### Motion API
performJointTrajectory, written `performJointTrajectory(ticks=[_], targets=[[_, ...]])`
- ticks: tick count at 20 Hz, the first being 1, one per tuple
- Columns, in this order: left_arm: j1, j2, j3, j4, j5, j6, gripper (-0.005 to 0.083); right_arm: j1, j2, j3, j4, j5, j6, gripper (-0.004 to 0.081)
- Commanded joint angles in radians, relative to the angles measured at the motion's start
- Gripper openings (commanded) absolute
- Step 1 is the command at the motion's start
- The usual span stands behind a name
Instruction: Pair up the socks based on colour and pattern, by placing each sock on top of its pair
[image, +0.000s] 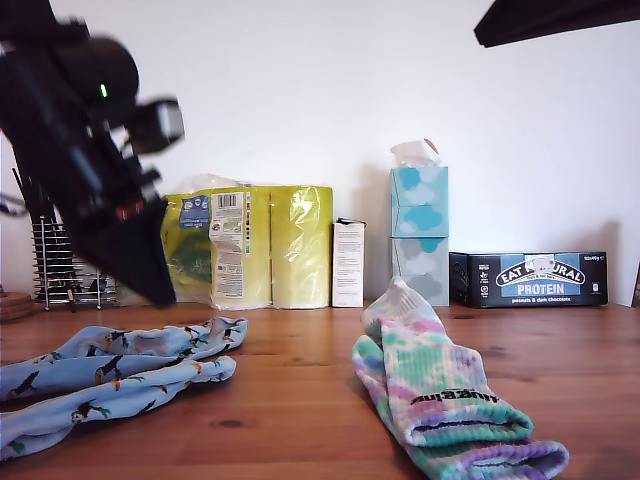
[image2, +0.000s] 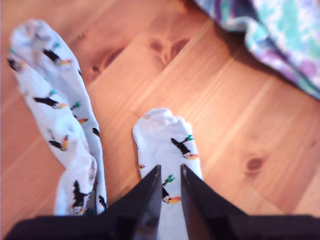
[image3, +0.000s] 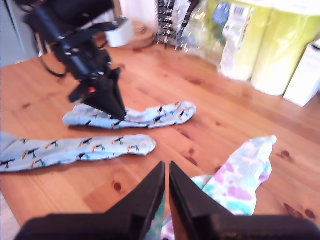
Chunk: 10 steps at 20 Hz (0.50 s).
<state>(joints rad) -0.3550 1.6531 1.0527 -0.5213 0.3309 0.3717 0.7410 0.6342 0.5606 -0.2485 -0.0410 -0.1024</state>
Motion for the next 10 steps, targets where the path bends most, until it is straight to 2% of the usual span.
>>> performJointTrajectory(ticks=[1,4,7,8,10], targets=[[-0.002,0.031,-0.011,0.027,0.002,0.014,-0.0024,0.002,-0.016,-0.019,-0.024,-0.013,0.001,-0.0013],[-0.002,0.084,-0.011,0.029,0.002,0.031,-0.0024,0.003,-0.018,-0.016,-0.088,-0.095,0.002,-0.0013],[-0.003,0.136,-0.011,0.025,0.011,0.029,-0.0024,0.003,-0.018,0.001,-0.212,-0.203,0.066,-0.0013],[-0.007,0.148,-0.011,0.021,0.013,0.03,-0.0024,0.003,-0.018,0.026,-0.272,-0.232,0.09,-0.0013],[-0.017,0.166,-0.011,0.026,0.012,0.03,-0.0024,0.003,-0.018,0.119,-0.402,-0.239,0.105,-0.0013]])
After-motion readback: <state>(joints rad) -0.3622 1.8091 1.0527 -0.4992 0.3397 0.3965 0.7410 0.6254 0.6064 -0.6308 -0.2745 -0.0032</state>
